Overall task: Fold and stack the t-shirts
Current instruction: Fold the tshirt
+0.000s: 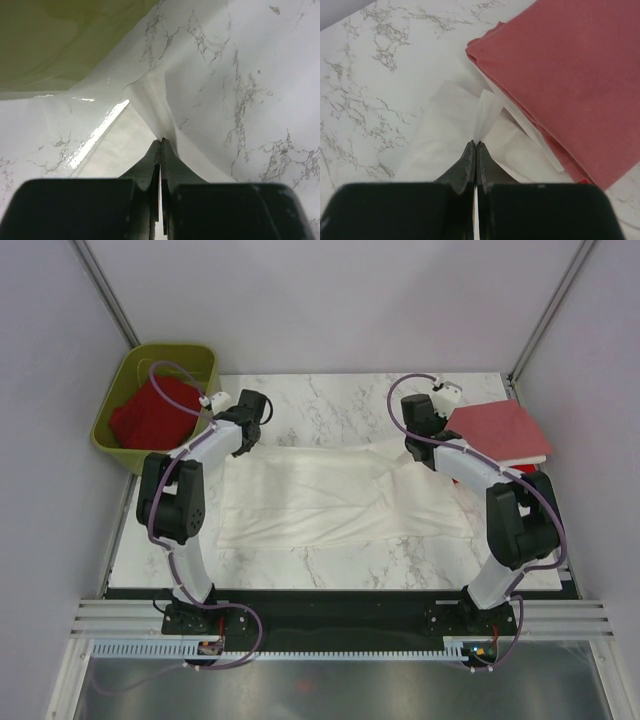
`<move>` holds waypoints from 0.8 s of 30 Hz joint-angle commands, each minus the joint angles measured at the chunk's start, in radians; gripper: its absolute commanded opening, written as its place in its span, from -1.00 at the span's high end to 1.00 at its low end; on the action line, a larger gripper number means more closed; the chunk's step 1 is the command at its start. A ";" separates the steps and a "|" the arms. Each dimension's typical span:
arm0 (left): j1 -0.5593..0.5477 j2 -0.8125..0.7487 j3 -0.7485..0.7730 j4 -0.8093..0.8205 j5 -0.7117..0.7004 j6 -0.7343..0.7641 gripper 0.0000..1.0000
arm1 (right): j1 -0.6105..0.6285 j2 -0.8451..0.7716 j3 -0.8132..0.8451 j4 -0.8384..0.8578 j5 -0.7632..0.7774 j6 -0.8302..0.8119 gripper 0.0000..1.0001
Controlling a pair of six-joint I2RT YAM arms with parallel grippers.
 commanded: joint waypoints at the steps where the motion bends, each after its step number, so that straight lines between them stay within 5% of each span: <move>1: 0.000 -0.076 -0.044 0.060 -0.030 -0.023 0.96 | 0.012 -0.090 -0.046 -0.039 0.063 0.031 1.00; 24: -0.097 -0.251 -0.274 0.067 -0.087 -0.043 0.96 | 0.046 -0.322 -0.244 -0.157 0.061 0.119 0.98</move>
